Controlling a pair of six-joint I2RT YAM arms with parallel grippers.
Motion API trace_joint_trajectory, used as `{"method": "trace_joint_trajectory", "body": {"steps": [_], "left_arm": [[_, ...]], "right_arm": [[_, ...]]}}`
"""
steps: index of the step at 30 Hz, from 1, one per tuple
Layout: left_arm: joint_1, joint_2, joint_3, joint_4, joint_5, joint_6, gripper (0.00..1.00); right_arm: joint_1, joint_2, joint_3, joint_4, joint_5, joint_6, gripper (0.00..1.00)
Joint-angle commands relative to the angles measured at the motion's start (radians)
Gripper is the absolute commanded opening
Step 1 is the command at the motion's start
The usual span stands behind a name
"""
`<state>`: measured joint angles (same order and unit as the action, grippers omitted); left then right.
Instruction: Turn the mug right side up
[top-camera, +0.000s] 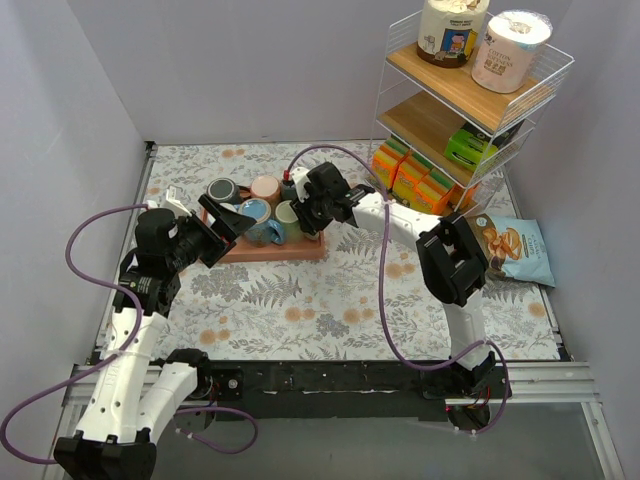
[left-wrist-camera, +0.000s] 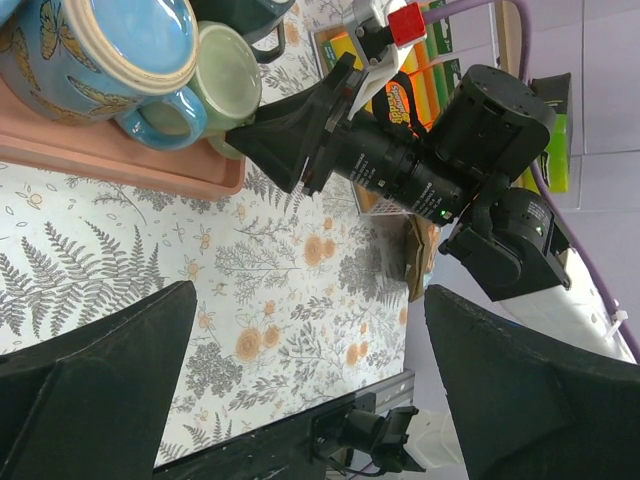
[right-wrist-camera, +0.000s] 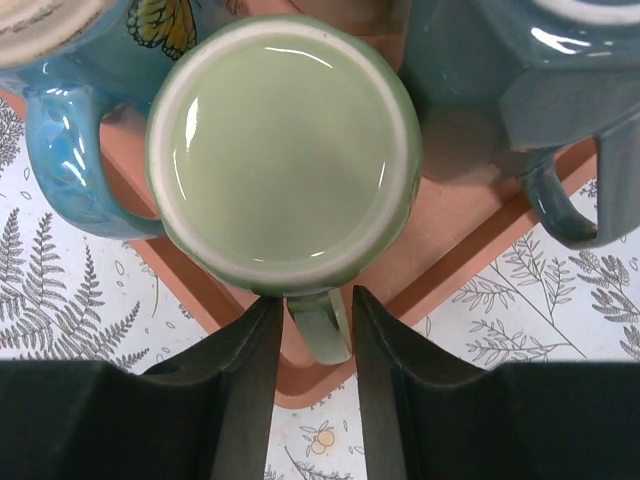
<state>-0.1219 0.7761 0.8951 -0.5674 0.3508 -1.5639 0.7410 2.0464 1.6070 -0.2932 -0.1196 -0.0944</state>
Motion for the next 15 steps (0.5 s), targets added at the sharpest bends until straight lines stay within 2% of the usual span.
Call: {"method": "trace_joint_trajectory", "body": {"steps": [1, 4, 9, 12, 13, 15], "left_arm": [[-0.001, 0.005, 0.019, -0.022, 0.011, 0.025, 0.98], [-0.001, -0.012, 0.013, -0.015, 0.007, 0.027, 0.98], [-0.002, -0.017, 0.011, -0.017, -0.001, 0.022, 0.98], [-0.002, 0.000, 0.025, -0.029, -0.006, 0.030, 0.98], [-0.002, 0.006, 0.027, -0.029, -0.009, 0.031, 0.98], [-0.001, 0.008, 0.031, -0.029, -0.010, 0.034, 0.98]], "right_arm": [[0.001, 0.040, 0.074, 0.014, 0.003, -0.021, 0.39], [0.001, 0.041, 0.076, 0.012, 0.003, -0.027, 0.36], [0.001, 0.054, 0.085, -0.012, 0.021, -0.042, 0.36], [0.000, 0.043, 0.076, -0.003, 0.037, -0.048, 0.22], [0.001, 0.043, 0.076, -0.004, 0.038, -0.050, 0.02], [0.001, 0.037, 0.082, -0.007, 0.041, -0.051, 0.01]]}}
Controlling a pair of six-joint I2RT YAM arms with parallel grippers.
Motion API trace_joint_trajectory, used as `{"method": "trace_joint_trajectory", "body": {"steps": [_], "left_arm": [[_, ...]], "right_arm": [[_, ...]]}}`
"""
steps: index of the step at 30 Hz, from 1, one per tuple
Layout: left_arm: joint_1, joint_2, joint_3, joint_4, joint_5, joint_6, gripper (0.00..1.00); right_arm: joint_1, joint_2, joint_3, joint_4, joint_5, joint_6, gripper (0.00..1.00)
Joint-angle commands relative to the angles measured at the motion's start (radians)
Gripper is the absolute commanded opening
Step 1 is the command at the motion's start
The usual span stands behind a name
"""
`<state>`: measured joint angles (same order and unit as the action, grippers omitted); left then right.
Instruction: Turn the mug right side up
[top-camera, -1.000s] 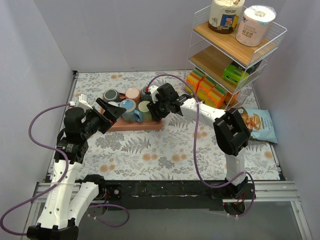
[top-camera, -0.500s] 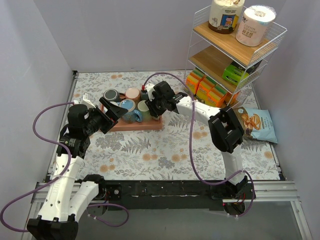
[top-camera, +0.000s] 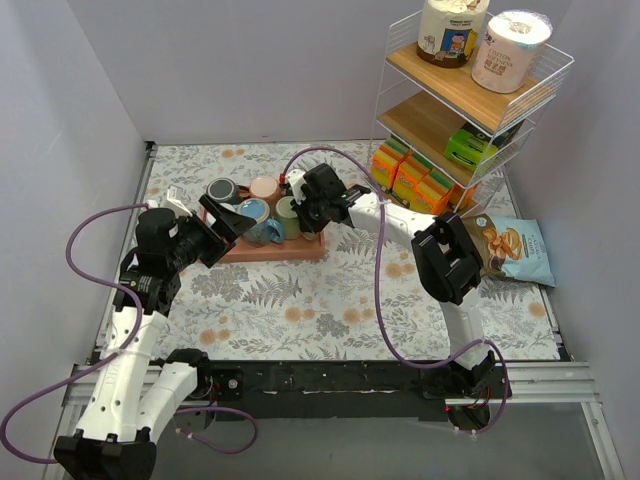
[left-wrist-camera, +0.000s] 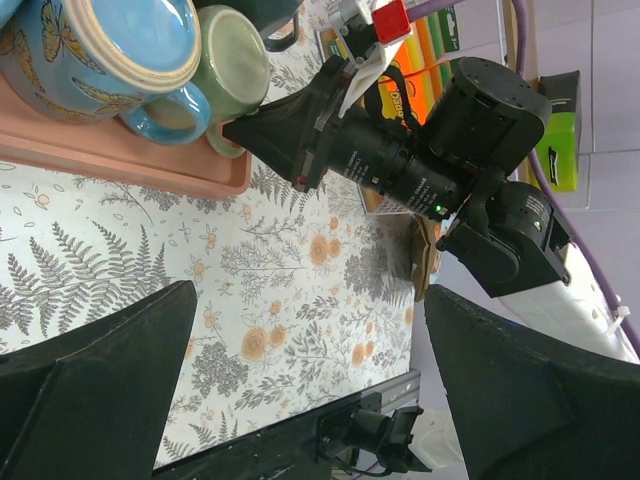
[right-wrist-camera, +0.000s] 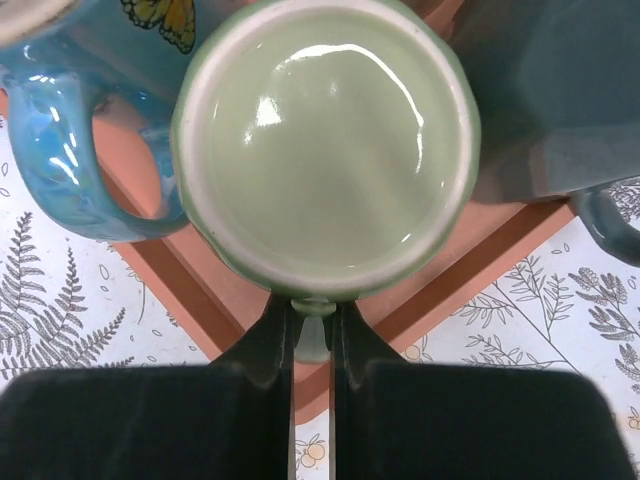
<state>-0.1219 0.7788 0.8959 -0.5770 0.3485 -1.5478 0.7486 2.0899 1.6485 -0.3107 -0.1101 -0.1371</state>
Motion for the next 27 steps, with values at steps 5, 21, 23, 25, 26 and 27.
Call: {"method": "trace_joint_trajectory", "body": {"steps": [5, 21, 23, 25, 26, 27], "left_arm": [[-0.002, 0.005, 0.032, 0.002, -0.002, 0.025, 0.98], [-0.001, 0.022, 0.037, 0.022, -0.002, 0.045, 0.98], [-0.002, 0.020, 0.035, 0.028, 0.000, 0.043, 0.98], [-0.002, 0.016, 0.035, 0.035, -0.002, 0.046, 0.98], [-0.001, 0.013, 0.035, 0.039, -0.002, 0.048, 0.98], [-0.001, 0.010, 0.035, 0.042, 0.001, 0.049, 0.98]], "right_arm": [[-0.006, -0.039, 0.028, 0.015, 0.026, -0.033, 0.01], [-0.005, -0.229, -0.052, 0.018, 0.004, -0.174, 0.01], [-0.005, -0.260, -0.064, 0.021, 0.003, -0.174, 0.01], [-0.005, -0.278, -0.070, 0.016, -0.006, -0.173, 0.01], [-0.005, -0.297, -0.070, 0.018, -0.013, -0.162, 0.01], [-0.005, -0.307, -0.076, 0.019, -0.020, -0.157, 0.01]]}}
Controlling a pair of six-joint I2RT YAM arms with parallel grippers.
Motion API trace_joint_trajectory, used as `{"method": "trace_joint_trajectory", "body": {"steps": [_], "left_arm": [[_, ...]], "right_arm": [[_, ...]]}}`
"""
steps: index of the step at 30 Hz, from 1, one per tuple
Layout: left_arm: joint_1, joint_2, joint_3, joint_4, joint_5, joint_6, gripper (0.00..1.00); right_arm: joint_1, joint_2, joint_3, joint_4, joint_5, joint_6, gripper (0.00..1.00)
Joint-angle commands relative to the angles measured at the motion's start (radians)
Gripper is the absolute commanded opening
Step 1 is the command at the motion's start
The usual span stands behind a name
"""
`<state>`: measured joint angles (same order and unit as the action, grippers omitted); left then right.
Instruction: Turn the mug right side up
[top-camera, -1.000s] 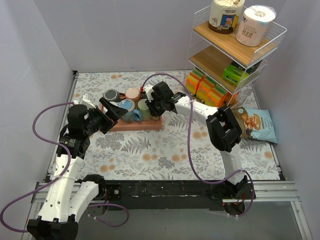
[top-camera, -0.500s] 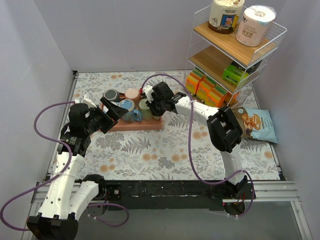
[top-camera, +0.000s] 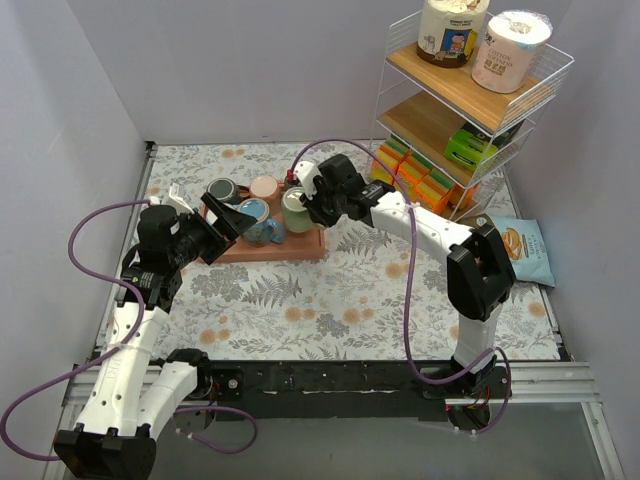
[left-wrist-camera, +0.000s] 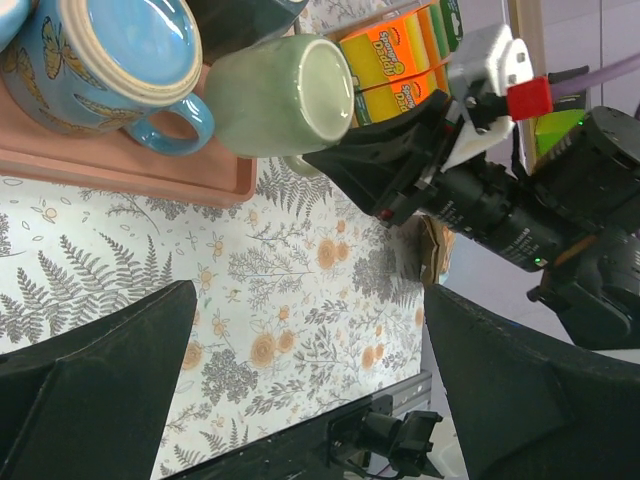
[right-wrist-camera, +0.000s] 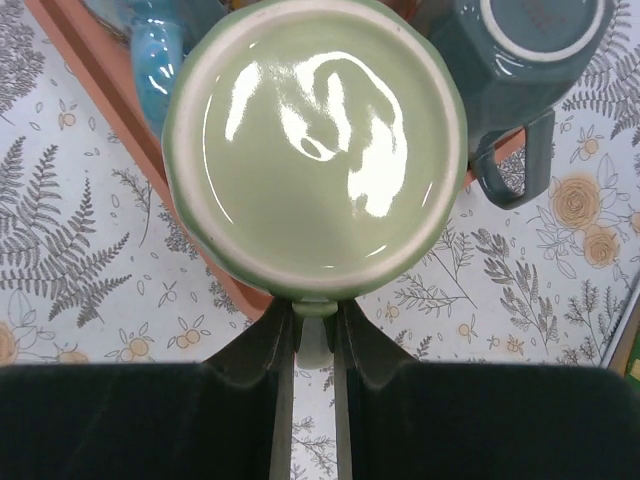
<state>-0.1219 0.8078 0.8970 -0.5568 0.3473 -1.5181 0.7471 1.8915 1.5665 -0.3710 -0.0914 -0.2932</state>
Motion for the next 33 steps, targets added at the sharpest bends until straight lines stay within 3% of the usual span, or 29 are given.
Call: {"method": "trace_joint_trajectory", "body": {"steps": [1, 6, 18, 29, 33], "left_arm": [[-0.001, -0.024, 0.033, 0.035, 0.007, 0.024, 0.98], [-0.001, -0.073, -0.026, 0.116, 0.081, 0.018, 0.98], [-0.001, -0.150, -0.239, 0.547, 0.232, -0.155, 0.92], [-0.007, -0.023, -0.378, 1.064, 0.272, -0.450, 0.90], [-0.042, 0.100, -0.350, 1.169, 0.266, -0.462, 0.86]], "right_arm": [[-0.003, -0.120, 0.004, 0.081, -0.042, 0.005, 0.01], [-0.005, -0.176, 0.029, 0.075, -0.042, 0.092, 0.01], [-0.006, -0.224, 0.187, 0.063, -0.039, 0.408, 0.01], [-0.006, -0.285, 0.216, 0.101, -0.059, 0.673, 0.01], [-0.006, -0.299, 0.211, 0.116, -0.071, 0.749, 0.01]]}}
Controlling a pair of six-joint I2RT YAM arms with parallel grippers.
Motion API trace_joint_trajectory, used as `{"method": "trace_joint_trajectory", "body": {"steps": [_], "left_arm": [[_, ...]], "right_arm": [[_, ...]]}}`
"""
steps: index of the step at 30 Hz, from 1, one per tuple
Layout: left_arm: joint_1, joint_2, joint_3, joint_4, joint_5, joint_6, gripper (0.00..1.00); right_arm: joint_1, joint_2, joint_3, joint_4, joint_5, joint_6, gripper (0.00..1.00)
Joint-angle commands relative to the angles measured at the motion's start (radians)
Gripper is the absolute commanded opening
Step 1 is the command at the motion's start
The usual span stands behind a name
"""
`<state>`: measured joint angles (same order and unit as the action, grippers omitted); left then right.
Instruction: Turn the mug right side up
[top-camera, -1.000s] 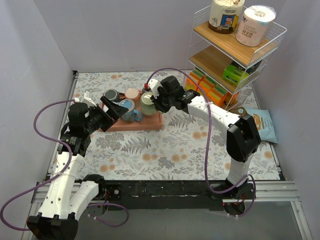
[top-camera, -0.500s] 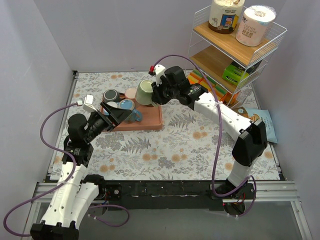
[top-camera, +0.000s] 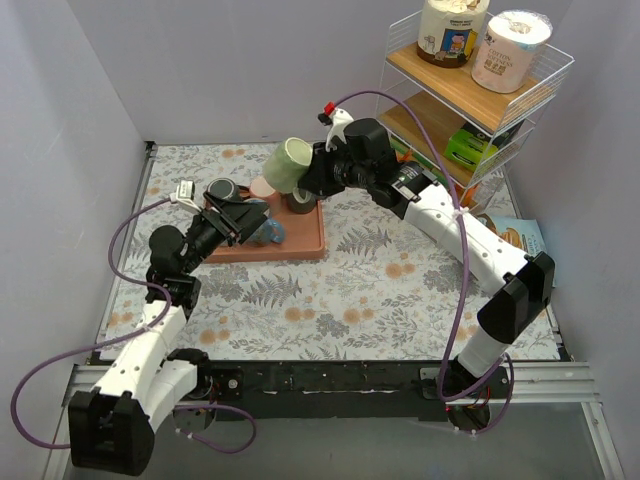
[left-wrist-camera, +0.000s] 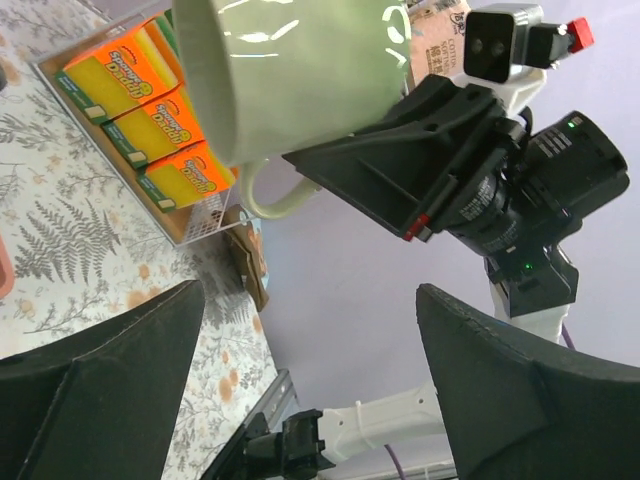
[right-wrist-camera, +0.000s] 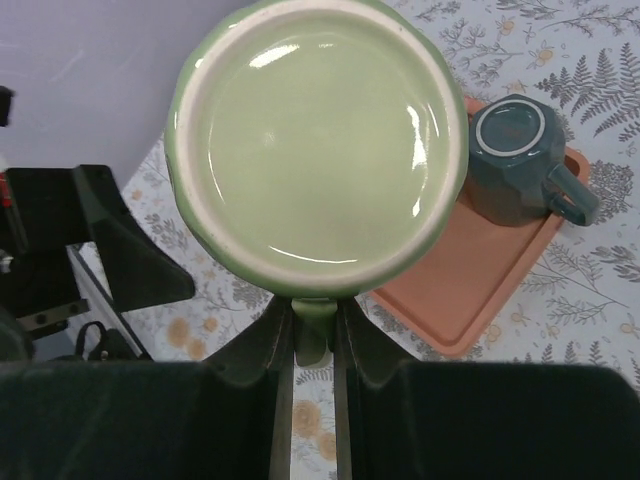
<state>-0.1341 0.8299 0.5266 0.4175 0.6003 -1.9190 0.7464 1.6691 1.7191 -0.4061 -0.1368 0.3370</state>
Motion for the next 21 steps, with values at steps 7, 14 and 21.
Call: {"method": "trace_joint_trajectory", "body": {"steps": [7, 14, 21], "left_arm": [[-0.176, 0.248, 0.096, 0.303, -0.040, -0.028, 0.80], [-0.202, 0.330, 0.134, 0.426, -0.027, -0.048, 0.68], [-0.202, 0.322, 0.125, 0.478, -0.065, -0.069, 0.66]], "right_arm": [[-0.005, -0.101, 0.017, 0.205, -0.053, 0.233, 0.01], [-0.005, -0.115, 0.010, 0.256, -0.113, 0.333, 0.01], [-0.007, -0.126, 0.028, 0.253, -0.156, 0.352, 0.01]]}}
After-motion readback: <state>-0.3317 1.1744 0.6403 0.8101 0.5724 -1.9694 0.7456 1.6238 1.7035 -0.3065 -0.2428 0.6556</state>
